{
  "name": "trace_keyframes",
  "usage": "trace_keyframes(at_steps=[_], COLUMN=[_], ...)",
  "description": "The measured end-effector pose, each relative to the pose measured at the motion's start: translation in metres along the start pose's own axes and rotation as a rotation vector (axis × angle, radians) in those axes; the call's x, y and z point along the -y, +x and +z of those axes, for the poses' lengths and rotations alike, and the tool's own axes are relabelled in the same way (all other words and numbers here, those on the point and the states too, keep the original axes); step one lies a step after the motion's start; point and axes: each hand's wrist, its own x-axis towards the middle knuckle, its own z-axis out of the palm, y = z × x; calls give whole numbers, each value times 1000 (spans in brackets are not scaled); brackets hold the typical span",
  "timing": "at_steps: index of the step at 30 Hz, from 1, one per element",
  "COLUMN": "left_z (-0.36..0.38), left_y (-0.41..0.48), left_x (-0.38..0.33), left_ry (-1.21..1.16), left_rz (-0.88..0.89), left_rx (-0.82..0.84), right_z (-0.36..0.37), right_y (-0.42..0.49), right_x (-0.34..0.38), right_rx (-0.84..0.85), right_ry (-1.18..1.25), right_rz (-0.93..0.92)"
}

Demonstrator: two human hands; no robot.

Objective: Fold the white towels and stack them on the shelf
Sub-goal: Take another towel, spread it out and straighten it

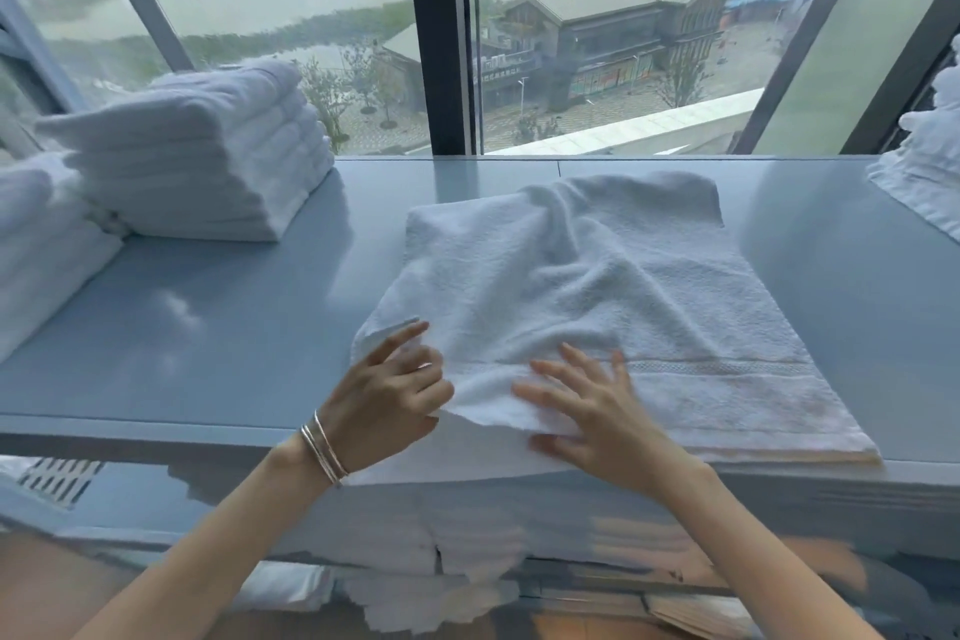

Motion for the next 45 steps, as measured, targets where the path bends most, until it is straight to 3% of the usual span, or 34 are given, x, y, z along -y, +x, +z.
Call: trace_keyframes(at_steps=[4,6,9,13,17,21,25,28,31,33,37,40,45], left_z=[14,14,12,-3,-8,-8,-26,-31,-16,-1,25,37,52], left_y=[-19,-18,-18,-30,-50,-68,-75,-65,-45,-28,9,28,36], left_x=[1,-1,-2,-4,-12,-14,-15,-23,-21,-13,-5,-6,-4], left_ry=[-31,-35,6,38,6,-277,-639,-866,-743,-614,-476,-423,-385], left_rz=[-163,-251,-266,-247,-247,-332,-413,-503,-599,-657,-685,-693,-725], left_rx=[193,217,161,-43,72,189,339,307,134,97,201,262,196], right_z=[-13,-16,1,7,0,-7,-19,-38,-68,-72,-27,-4,-14], right_y=[2,-2,-16,-21,-20,-22,-25,-21,-11,-4,8,4,-17], right_x=[7,14,16,8,12,9,-10,-30,-24,-1,36,13,-32], right_rx=[-284,-317,-166,-22,100,204,242,104,71,80,38,147,128], right_ry=[-108,-137,-179,-137,-153,-123,127,275,-66,-230,11,-61,-93], right_rz=[-106,-178,-169,-76,-35,-105,-81,153,378,352,151,205,148])
